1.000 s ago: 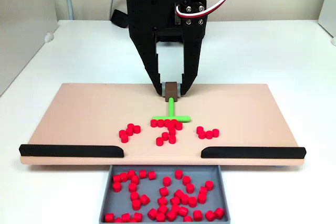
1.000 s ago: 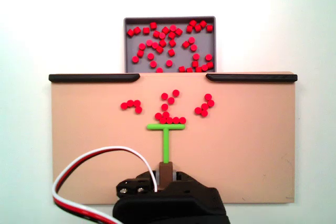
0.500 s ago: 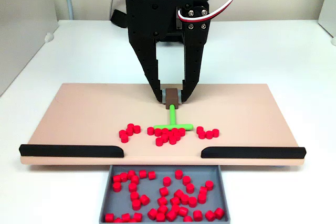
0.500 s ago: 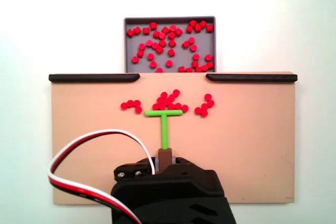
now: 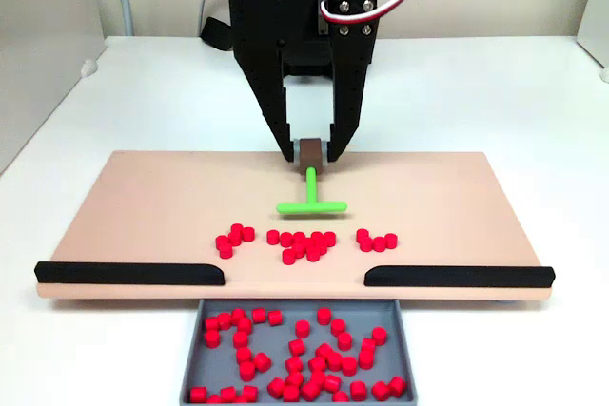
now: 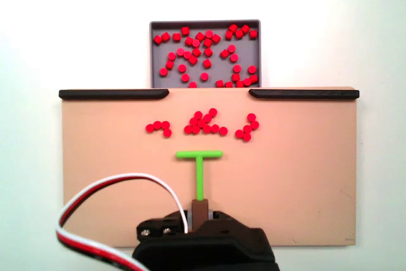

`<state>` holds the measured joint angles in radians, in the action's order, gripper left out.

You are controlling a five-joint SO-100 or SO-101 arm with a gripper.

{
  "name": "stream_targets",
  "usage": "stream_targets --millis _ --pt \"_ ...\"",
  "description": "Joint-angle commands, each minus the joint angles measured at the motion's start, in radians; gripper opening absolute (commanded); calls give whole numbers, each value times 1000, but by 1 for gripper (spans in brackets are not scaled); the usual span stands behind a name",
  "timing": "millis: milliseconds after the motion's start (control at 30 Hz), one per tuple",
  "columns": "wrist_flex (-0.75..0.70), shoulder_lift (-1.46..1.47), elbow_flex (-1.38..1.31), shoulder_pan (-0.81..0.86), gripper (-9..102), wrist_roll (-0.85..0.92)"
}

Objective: Gather the bottom side granules

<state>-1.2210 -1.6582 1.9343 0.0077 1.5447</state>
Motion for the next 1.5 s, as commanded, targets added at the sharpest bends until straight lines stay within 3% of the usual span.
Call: stream_targets --millis 0,100,267,1467 --pt "-94 -67 -101 9 0 -11" --pt "-207 -54 -199 18 0 -18" --pt "-230 -94 -198 18 0 -23" --pt "-225 -126 -199 26 0 20"
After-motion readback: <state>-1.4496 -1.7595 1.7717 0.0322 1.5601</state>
